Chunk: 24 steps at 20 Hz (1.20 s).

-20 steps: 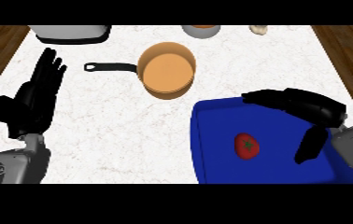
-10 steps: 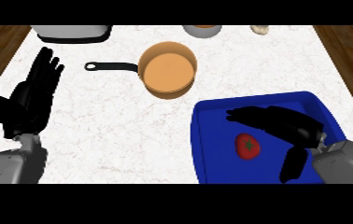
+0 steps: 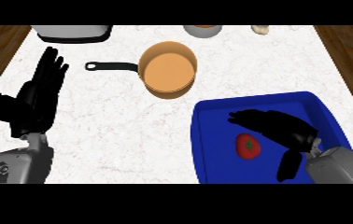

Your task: Pick the tomato from the tray and place it in the pot

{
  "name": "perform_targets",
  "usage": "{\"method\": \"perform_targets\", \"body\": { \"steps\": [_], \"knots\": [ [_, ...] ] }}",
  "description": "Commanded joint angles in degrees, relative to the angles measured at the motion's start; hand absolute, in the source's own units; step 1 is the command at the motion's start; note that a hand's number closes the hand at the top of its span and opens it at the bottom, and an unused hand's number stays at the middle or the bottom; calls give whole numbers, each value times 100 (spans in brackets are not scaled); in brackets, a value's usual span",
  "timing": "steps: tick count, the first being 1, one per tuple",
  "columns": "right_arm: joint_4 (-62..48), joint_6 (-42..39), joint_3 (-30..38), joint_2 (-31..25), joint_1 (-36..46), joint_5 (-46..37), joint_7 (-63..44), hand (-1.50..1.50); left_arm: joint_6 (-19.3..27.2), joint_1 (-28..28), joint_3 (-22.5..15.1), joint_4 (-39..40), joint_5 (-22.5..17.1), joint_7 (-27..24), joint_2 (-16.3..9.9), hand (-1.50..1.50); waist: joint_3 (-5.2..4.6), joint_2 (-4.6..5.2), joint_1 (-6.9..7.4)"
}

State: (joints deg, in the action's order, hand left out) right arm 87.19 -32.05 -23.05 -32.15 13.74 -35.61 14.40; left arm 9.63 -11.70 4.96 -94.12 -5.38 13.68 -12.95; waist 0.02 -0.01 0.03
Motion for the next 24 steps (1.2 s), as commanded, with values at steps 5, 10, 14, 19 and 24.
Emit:
{"method": "perform_targets", "body": {
  "steps": [5,10,14,19,24],
  "knots": [
    [-713,62,187,660,137,-797,344,-150,-151,90,49,-163,38,116,120,0,-1,2,14],
    [-1271,404,75,1215,346,-1302,110,-150,-259,-154,282,-142,-79,408,-69,0,0,5,29],
    [-1606,640,264,1219,222,-1586,537,-150,-267,-42,306,-126,47,229,8,0,-1,4,19],
    [-1473,1096,-139,763,28,-2012,1581,150,-355,-30,230,89,50,-31,120,0,0,7,13],
    [-2266,1163,156,1393,517,-2241,1657,150,-241,74,150,-336,187,213,224,0,0,3,28]
  ]
}}
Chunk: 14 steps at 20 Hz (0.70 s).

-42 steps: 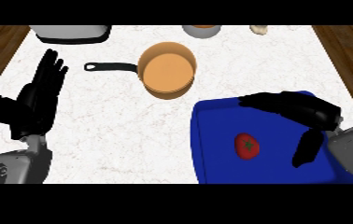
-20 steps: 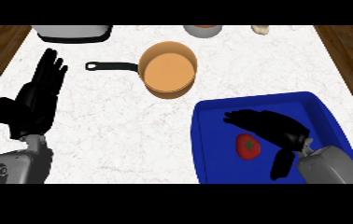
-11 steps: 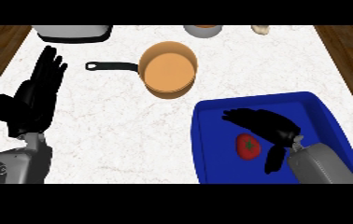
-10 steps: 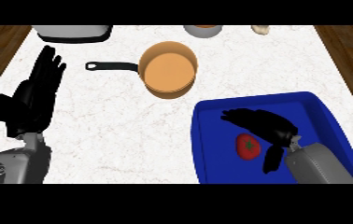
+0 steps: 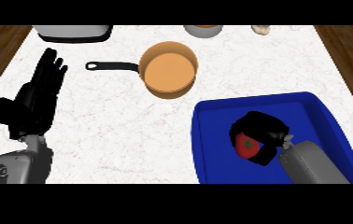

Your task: Pick the tomato from the tray and place it in the pot

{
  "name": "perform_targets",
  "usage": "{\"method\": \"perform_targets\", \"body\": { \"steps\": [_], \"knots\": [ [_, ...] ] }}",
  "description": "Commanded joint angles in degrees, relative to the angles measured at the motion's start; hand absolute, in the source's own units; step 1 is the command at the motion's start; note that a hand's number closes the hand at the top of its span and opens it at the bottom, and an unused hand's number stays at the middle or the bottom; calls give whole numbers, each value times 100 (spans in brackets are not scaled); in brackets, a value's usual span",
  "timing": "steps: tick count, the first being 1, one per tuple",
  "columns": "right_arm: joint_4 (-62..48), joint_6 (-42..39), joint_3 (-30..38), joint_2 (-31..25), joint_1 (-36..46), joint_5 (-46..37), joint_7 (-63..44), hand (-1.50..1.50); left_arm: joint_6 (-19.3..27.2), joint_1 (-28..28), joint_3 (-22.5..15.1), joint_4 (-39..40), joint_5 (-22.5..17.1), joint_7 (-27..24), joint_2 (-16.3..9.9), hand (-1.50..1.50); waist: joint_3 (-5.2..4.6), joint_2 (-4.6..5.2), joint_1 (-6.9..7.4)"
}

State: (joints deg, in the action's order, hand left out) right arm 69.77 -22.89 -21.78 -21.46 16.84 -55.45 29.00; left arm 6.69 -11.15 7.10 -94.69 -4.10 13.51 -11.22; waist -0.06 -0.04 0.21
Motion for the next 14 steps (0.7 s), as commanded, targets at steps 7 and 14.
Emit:
{"method": "perform_targets", "body": {
  "steps": [7,14],
  "knots": [
    [76,-203,-311,1947,345,-633,-1844,150,-1,-167,-13,167,66,20,81,0,-8,-17,34],
    [255,425,-596,2123,639,-92,-3705,150,-160,-256,-215,173,57,-23,130,0,-2,4,512]
  ]
}}
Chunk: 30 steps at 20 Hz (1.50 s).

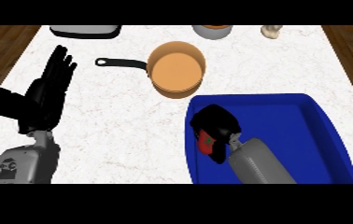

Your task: Pick the tomato from the tray and place it in the pot

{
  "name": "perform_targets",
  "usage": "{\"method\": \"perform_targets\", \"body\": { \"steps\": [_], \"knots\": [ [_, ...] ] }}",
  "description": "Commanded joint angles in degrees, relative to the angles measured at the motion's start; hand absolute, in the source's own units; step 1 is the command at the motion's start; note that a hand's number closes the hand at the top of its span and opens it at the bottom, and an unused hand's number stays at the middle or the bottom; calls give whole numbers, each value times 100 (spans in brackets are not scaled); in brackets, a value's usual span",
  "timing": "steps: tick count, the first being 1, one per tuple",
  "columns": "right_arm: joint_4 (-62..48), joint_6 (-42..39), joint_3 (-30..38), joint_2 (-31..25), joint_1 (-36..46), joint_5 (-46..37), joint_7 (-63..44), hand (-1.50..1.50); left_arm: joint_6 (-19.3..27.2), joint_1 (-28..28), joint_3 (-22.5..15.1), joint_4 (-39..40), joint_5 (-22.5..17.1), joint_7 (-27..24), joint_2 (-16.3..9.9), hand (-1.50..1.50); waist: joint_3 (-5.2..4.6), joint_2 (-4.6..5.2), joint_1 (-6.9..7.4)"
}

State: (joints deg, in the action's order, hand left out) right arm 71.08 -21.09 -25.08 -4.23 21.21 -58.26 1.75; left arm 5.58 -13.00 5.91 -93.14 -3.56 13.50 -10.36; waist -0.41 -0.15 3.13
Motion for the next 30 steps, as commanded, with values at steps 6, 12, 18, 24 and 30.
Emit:
{"method": "perform_targets", "body": {
  "steps": [6,12,18,24,30],
  "knots": [
    [661,1092,-484,415,803,791,-2621,150,-80,-184,-212,136,20,20,113,0,44,3,390],
    [1419,2611,-548,421,1657,759,-4197,150,-103,-273,-236,189,46,77,80,0,34,-102,423],
    [1352,3640,-942,422,2810,-73,-6179,150,-139,-239,-245,311,35,38,97,0,2,-61,407],
    [846,3891,-1258,421,4027,-214,-7860,150,97,-413,-286,263,196,30,205,0,13,-13,369],
    [341,4270,-1213,420,4554,-79,-8330,150,-36,-532,-78,338,15,111,37,0,18,29,277]
  ]
}}
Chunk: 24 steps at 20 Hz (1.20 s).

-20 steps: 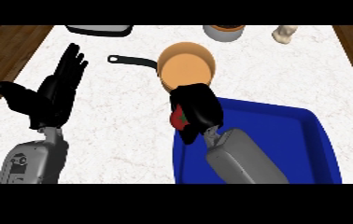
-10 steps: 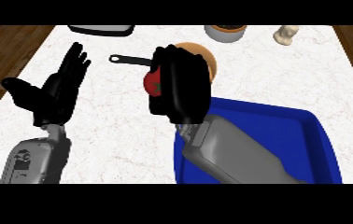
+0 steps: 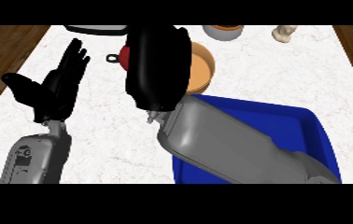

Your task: Pick the tomato from the tray and place it in the pot

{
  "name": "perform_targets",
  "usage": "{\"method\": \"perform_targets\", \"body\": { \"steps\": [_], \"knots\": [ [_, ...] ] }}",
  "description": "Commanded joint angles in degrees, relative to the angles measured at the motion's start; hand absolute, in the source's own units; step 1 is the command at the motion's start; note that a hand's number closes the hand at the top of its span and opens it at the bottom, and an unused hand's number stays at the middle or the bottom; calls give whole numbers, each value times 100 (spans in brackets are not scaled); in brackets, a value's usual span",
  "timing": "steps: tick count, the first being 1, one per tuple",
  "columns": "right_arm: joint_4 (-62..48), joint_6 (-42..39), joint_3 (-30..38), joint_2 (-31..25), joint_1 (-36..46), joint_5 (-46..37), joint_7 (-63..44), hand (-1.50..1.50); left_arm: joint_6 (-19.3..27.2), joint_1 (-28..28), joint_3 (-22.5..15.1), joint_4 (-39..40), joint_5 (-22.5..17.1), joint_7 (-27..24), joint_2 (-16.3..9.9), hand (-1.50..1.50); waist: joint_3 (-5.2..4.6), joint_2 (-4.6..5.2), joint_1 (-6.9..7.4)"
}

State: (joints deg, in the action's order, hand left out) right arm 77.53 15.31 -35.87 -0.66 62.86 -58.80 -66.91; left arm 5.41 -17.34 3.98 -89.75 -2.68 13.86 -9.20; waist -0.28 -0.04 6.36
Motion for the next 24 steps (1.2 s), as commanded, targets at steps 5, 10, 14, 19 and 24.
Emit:
{"method": "perform_targets", "body": {
  "steps": [5,10,14,19,24],
  "knots": [
    [-999,988,323,62,649,320,-1182,150,4,91,94,-85,-34,-25,-48,0,9,61,-60],
    [-1635,1589,63,62,588,57,-967,150,171,-51,61,-94,111,57,-11,0,15,47,-243],
    [-2736,805,97,63,785,-661,-855,150,105,277,130,-143,80,-118,-55,0,12,34,-340],
    [-3747,1100,353,63,952,-273,-369,150,70,168,157,-151,-10,-77,-33,0,19,77,-290],
    [-4192,1764,468,63,556,260,117,150,-13,135,177,-77,-59,-113,-56,0,23,108,-258]
  ]
}}
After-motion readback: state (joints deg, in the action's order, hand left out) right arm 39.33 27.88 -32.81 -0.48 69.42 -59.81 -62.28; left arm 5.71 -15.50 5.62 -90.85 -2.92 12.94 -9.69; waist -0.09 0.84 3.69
